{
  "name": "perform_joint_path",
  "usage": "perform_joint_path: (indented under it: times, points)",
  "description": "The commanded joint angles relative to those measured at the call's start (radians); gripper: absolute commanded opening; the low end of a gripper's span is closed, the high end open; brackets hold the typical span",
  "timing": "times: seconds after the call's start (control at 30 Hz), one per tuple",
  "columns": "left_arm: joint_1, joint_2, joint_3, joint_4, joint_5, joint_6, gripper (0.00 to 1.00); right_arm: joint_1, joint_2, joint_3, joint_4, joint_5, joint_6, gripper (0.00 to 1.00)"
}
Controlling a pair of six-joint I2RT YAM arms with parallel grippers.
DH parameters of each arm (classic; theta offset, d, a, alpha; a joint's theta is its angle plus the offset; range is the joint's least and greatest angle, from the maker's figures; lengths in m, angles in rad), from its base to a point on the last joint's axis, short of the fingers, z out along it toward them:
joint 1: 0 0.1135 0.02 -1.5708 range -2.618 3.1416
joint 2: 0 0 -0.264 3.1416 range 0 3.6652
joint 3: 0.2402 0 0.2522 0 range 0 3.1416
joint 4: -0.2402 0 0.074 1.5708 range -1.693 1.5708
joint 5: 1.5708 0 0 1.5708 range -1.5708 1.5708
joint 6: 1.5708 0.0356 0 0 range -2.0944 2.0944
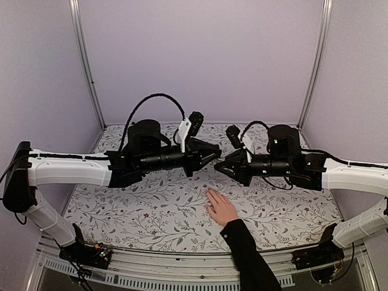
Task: Paint the nails
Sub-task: Unscrew the nail polish bottle.
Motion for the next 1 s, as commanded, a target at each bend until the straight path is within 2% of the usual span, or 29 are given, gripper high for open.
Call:
perform_joint_path:
  times: [0.0, 0.07, 0.13, 0.2, 0.23, 0.3, 0.4, 0.57, 0.73, 0.97]
  points:
    - [-0.015, 0.022, -0.014, 0.04, -0.048, -0.061, 0.0, 0.0, 0.009, -0.012, 0.08, 0.085, 0.029, 0.0]
    - [-0.015, 0.022, -0.014, 0.041, -0.036, -0.059, 0.0, 0.0, 0.009, -0.016, 0.082, 0.072, 0.026, 0.0]
    - [-0.014, 0.016, -0.011, 0.026, -0.028, -0.045, 0.06, 0.0, 0.008, -0.021, 0.081, 0.051, 0.02, 0.0]
    - [-0.011, -0.002, -0.014, 0.015, -0.014, -0.032, 0.17, 0.0, 0.003, -0.029, 0.08, 0.03, 0.018, 0.0]
    - [-0.005, -0.014, -0.019, 0.013, 0.002, -0.026, 0.27, 0.0, -0.001, -0.034, 0.079, 0.02, 0.016, 0.0]
    - [0.01, -0.04, -0.032, 0.012, 0.033, -0.016, 0.4, -0.001, -0.01, -0.046, 0.075, -0.007, 0.008, 0.0]
    - [0.033, -0.081, -0.059, 0.024, 0.11, 0.007, 0.5, -0.002, -0.021, -0.058, 0.067, -0.057, -0.007, 0.0]
    - [0.059, -0.119, -0.082, 0.022, 0.304, 0.06, 0.52, -0.003, -0.032, -0.064, 0.048, -0.223, -0.06, 0.0]
    - [0.06, -0.117, -0.075, 0.007, 0.525, 0.13, 0.48, -0.003, -0.019, -0.048, 0.005, -0.445, -0.125, 0.0]
    - [0.051, -0.095, -0.055, 0.012, 0.619, 0.154, 0.42, -0.003, 0.018, -0.01, -0.05, -0.624, -0.173, 0.0]
